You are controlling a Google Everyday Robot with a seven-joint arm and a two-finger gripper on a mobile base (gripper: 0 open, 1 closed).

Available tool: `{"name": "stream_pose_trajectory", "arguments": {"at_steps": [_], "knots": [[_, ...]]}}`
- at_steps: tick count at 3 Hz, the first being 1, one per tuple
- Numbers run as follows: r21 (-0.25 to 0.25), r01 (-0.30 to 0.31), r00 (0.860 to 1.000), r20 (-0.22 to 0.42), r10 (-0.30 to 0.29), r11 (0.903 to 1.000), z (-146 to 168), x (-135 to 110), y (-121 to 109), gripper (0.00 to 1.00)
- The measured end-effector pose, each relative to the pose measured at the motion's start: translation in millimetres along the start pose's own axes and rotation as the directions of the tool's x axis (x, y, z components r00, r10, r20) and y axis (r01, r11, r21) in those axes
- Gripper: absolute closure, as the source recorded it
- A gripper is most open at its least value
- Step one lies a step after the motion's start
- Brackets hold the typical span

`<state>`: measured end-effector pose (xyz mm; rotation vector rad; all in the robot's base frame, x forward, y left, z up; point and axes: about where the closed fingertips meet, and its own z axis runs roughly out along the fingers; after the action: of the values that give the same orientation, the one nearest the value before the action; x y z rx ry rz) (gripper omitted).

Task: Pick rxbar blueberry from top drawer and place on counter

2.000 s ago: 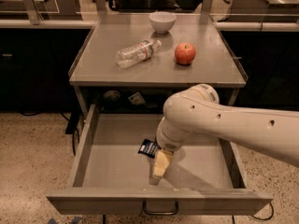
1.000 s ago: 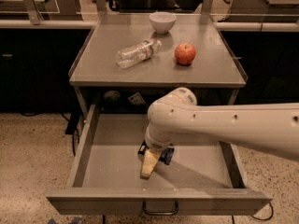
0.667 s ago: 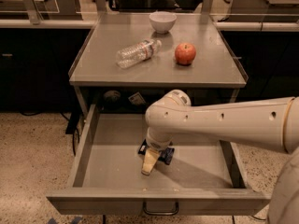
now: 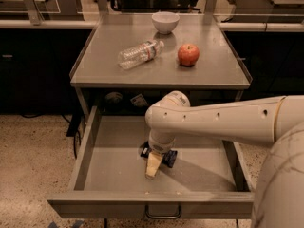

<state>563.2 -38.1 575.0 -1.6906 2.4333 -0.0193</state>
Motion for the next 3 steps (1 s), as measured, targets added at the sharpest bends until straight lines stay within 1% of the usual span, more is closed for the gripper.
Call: {"name": "stream_pose_trajectory", "arguments": {"at_steps": [1,2,3], "knots": [[0.000,0.000,1.000,0.000,0.000,1.0000,0.0,0.0,0.0,0.00],[0.000,0.000,1.000,0.000,0.000,1.0000,0.0,0.0,0.0,0.18],[0.000,0.000,1.000,0.000,0.000,1.0000,0.0,0.0,0.0,0.41]]}}
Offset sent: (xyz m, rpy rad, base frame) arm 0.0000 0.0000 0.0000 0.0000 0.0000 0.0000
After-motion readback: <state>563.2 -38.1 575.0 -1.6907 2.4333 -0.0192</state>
